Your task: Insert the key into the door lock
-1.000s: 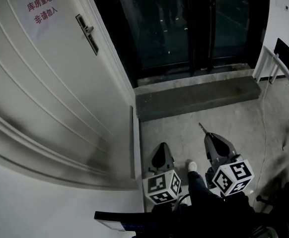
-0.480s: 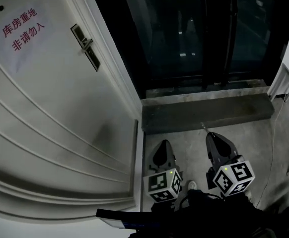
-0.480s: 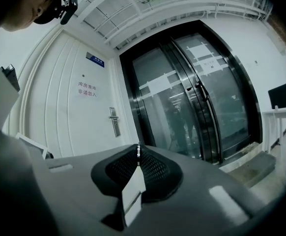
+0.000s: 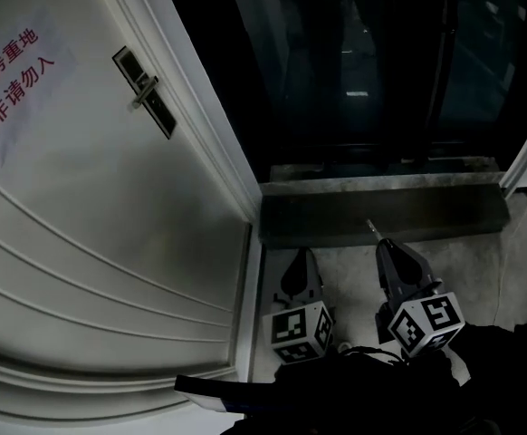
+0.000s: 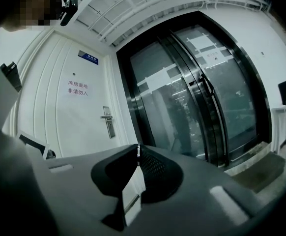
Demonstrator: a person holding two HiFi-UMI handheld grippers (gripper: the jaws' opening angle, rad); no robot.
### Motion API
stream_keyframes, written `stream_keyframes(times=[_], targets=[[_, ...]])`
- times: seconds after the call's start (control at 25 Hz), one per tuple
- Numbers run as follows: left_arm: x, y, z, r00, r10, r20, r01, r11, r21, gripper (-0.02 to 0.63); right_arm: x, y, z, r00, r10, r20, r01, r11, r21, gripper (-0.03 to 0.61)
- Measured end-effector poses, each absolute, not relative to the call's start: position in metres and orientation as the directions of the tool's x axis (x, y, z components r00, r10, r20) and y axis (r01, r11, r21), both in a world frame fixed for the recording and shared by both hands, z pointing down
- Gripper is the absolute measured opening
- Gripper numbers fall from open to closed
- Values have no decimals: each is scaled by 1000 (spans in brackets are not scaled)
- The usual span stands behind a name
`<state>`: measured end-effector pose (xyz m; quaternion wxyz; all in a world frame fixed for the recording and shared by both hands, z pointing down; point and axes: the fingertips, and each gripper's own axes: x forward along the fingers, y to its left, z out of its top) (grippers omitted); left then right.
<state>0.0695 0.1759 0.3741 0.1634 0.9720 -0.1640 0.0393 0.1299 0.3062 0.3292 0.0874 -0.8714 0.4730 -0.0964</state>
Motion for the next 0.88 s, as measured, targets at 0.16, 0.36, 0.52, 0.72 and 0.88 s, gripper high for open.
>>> stream_keyframes(times=[0.16, 0.36, 0.52, 0.72, 0.88], targets=[[87, 157, 376, 935, -330, 130, -354, -886, 300, 1, 149, 289, 335, 515, -852, 90, -816, -520, -253, 12], [105, 107, 383, 907, -401, 128, -421, -857, 298, 2, 177, 236, 339, 465, -881, 84, -849, -471, -240, 12], [120, 43, 384, 865, -488, 114, -498, -814, 298, 2, 202, 170, 341, 390, -917, 82, -889, -399, -226, 12], [129, -43, 366, 780, -619, 89, -616, -735, 285, 2, 226, 77, 330, 268, -962, 60, -938, -275, -209, 12], [121, -101, 362, 717, -692, 88, -687, -679, 259, 2, 226, 4, 329, 155, -987, 54, -966, -162, -203, 12]])
